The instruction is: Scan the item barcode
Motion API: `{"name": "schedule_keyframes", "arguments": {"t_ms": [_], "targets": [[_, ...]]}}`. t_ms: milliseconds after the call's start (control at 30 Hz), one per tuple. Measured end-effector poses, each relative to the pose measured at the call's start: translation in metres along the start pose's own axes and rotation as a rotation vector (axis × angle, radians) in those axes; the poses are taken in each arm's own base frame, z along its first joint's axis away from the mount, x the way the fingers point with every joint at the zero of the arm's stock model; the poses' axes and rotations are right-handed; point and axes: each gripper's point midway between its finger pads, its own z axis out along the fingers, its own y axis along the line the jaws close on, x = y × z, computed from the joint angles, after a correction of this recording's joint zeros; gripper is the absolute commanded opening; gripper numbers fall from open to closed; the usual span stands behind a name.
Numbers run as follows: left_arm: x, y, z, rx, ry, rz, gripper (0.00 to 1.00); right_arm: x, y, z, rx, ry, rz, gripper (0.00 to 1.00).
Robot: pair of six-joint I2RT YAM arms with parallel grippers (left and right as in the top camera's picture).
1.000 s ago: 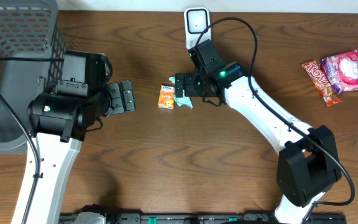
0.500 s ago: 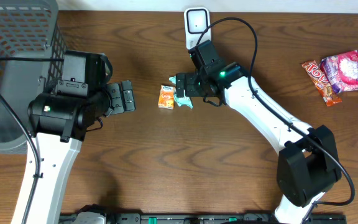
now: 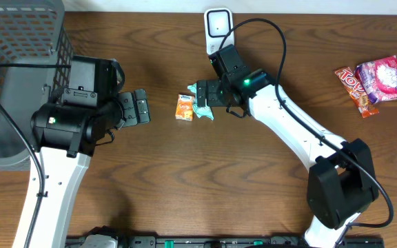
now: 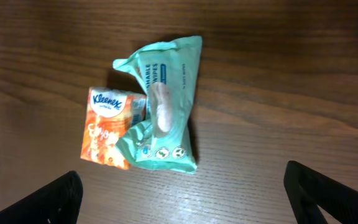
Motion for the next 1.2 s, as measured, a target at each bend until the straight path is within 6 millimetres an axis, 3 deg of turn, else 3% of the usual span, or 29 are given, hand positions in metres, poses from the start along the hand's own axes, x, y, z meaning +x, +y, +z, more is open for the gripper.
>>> {"name": "schedule_keyframes", "arguments": {"t_ms": [1200], "targets": [[0.0, 0.0001, 0.0, 0.0, 0.0, 0.0, 0.98, 0.0004, -0.0102, 0.0021, 0.051, -0.012, 0.0, 0.99]]}}
